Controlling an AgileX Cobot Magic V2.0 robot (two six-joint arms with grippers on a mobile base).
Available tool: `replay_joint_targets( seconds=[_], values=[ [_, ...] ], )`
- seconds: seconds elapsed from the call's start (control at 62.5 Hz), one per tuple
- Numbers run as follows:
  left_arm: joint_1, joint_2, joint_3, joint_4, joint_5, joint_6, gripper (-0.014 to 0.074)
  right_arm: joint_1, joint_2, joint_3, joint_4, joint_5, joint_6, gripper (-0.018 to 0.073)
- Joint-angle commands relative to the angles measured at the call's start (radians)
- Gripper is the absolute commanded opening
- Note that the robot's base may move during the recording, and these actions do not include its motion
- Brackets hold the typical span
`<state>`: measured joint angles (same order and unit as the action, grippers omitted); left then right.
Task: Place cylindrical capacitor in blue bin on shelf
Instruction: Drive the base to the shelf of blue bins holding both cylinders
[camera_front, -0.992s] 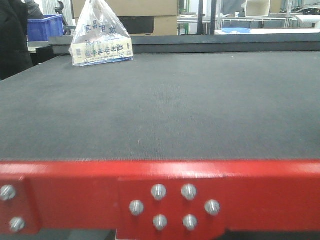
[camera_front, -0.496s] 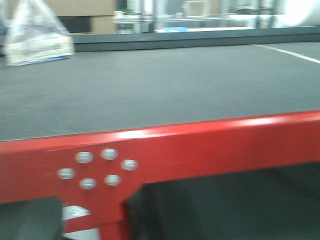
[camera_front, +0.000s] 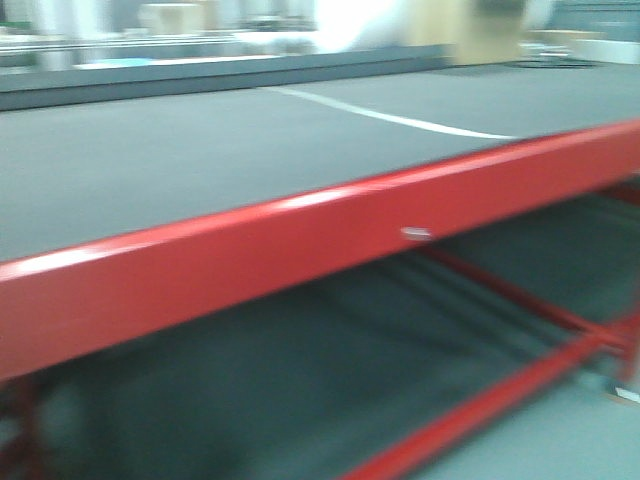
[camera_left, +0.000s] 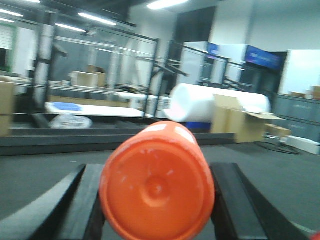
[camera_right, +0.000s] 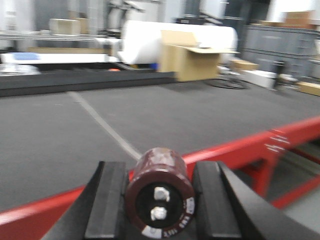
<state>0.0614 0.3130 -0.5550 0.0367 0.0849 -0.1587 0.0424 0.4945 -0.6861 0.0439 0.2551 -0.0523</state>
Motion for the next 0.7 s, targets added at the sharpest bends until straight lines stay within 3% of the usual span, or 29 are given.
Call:
replay_joint_targets(
  seconds=[0.0,0.688],
  values=[
    [0.002,-0.008,-0.001,-0.003,-0.023,0.0,-0.0111,0.0,-0.006,0.0,-0.007,-0.032,-0.003,-0.0162],
    [0.002,-0.008,-0.001,-0.003,-0.023,0.0,-0.0111,0.0,-0.006,0.0,-0.007,-0.032,-0.003,-0.0162]
  ],
)
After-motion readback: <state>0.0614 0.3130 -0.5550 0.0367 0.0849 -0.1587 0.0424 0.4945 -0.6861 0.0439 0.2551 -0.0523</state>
